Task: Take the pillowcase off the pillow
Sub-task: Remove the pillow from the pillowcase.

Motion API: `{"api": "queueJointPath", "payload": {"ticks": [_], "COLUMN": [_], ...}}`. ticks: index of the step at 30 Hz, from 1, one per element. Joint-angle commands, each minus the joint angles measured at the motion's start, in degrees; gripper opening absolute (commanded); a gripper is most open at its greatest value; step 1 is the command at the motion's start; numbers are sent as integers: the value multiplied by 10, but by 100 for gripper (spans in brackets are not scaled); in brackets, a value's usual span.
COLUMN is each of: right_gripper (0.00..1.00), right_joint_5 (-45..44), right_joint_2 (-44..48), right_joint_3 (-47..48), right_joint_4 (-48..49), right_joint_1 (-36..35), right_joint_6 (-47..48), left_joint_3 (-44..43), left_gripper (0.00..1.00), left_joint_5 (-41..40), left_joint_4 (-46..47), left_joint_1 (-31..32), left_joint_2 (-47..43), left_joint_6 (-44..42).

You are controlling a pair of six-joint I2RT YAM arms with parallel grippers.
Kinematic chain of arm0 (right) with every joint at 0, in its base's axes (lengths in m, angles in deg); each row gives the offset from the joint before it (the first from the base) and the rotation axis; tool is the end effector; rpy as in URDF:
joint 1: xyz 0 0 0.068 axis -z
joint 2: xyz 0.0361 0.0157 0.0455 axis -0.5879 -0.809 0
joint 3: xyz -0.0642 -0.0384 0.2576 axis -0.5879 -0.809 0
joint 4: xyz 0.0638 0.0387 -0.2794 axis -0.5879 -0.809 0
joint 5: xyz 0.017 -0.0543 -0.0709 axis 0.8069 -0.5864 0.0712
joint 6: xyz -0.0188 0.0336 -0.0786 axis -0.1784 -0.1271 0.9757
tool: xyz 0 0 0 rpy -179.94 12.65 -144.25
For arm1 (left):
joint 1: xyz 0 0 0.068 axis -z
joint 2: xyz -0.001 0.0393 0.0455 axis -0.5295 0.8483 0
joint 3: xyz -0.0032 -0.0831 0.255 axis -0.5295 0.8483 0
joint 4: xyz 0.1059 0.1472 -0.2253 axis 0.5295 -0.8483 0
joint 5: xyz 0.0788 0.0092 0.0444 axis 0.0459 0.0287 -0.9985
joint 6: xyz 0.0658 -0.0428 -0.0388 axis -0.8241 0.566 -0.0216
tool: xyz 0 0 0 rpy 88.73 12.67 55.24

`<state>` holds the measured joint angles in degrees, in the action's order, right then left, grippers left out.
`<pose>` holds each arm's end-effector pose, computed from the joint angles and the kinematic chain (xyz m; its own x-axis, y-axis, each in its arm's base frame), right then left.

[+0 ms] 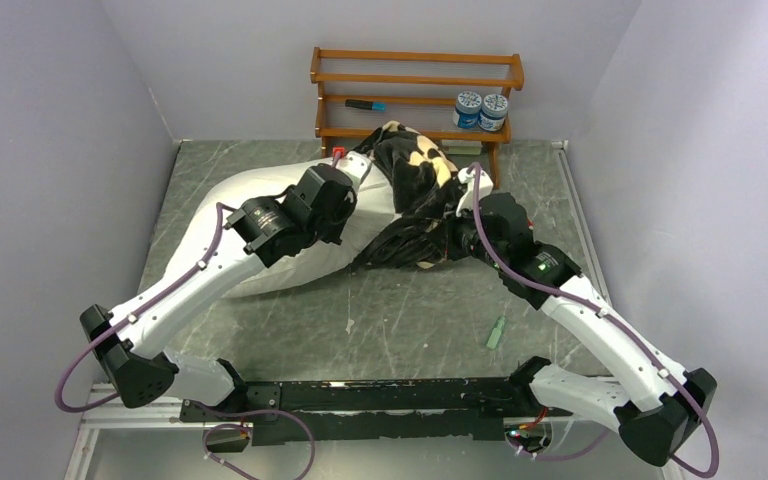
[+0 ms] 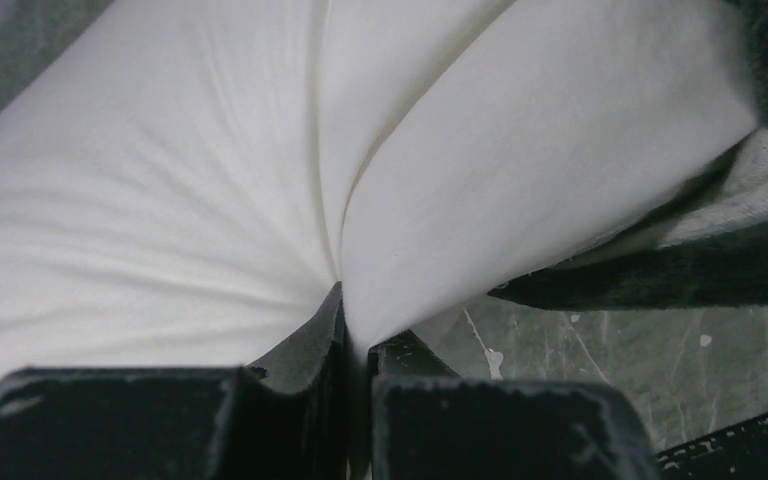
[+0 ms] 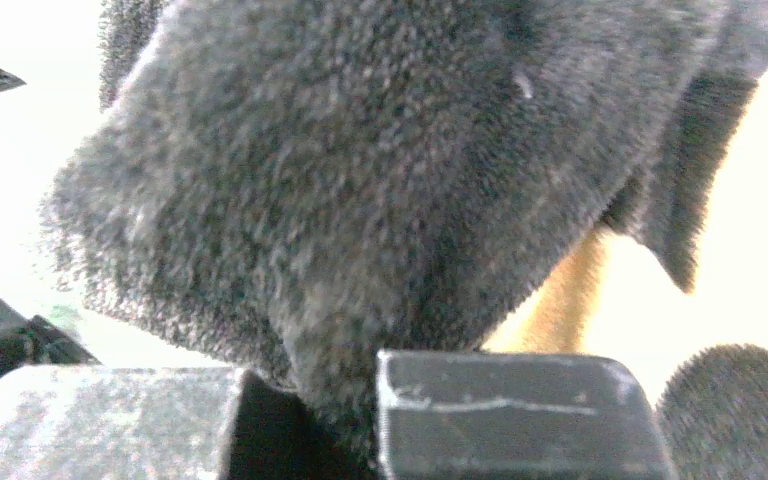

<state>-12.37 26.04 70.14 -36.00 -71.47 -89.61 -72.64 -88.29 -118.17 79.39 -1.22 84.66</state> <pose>0.2379 0.1688 0.3250 -0.5164 0.0174 -0.8562 -0.4352 0.8557 0.2799 0.2518 -0.2314 0.3697 -0.5260 0.3300 -0.7839 0.4072 0.9069 0.1086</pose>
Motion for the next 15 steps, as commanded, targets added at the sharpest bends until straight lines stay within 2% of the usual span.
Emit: {"api": "queueJointPath", "payload": {"ticks": [1,6,15], "right_gripper": [0,0,0], "right_joint_5": [-154,-224,-325], "right_joint_2": [13,19,23], "right_joint_3": [67,106,143], "right_joint_4": [-78,-121,-149], "right_joint_1": [13,17,42], "right_joint_6": [87,131,201], "left_joint_3": [-19,-17,-29], "left_gripper": [5,5,5], "left_joint_5": [-132,-198,-259], "left_joint_4": [9,-16,-45], "left_joint_1": [-6,-14,-46], "left_joint_2": [-57,-62,-80], "left_joint_6": [-12,-27,-50]}}
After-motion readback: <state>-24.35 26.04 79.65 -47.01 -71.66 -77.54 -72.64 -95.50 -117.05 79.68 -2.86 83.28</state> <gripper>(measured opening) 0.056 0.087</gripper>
